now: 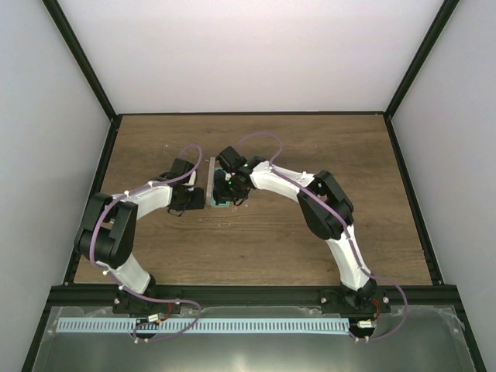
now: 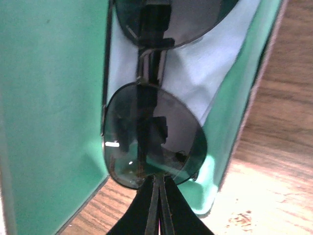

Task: Organize the sunglasses
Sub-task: Place the sunglasses in the sunglasses case.

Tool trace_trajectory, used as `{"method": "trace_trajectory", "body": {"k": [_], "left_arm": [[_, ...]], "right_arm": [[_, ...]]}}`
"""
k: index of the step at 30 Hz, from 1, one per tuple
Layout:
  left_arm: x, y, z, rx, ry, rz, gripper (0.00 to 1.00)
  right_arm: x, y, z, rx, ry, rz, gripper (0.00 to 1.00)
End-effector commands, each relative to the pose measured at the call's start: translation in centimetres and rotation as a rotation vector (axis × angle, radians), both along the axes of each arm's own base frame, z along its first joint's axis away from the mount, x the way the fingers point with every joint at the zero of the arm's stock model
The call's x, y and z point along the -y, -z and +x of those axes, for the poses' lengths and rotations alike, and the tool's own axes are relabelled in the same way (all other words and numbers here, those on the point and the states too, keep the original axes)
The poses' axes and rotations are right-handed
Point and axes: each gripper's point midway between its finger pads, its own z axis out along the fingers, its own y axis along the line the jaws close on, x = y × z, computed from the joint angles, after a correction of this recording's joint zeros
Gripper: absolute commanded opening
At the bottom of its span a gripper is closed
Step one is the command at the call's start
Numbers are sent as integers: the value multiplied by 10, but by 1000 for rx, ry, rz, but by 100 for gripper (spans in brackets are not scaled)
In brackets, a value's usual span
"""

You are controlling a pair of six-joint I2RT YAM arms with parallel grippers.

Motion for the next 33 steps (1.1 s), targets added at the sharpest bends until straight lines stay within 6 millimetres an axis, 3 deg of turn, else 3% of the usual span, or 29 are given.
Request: {"method": "trace_trajectory", "body": {"k": [1,5,12,19,27,33], "left_arm": [[0,17,-13,-63,11,-5,54],[-1,18,-15,-65,10,1,54],[-2,17,-16,-65,11,3,54],[-3,16,-16,-64,12,6,54],[-3,17,-17,-64,11,8,54],[-3,18,-17,-69,12,7,54]], "right_arm": [[-25,-32,-13,48,-57,55,2],[-35,-23,-25,32,-89,52,2],[-37,-14,-18,43,-86,20,2],[-30,-14,-5,71,-57,-1,2],[-21,10,-2,48,-48,-45,2],[-17,10,-1,55,-44,-63,2]]}}
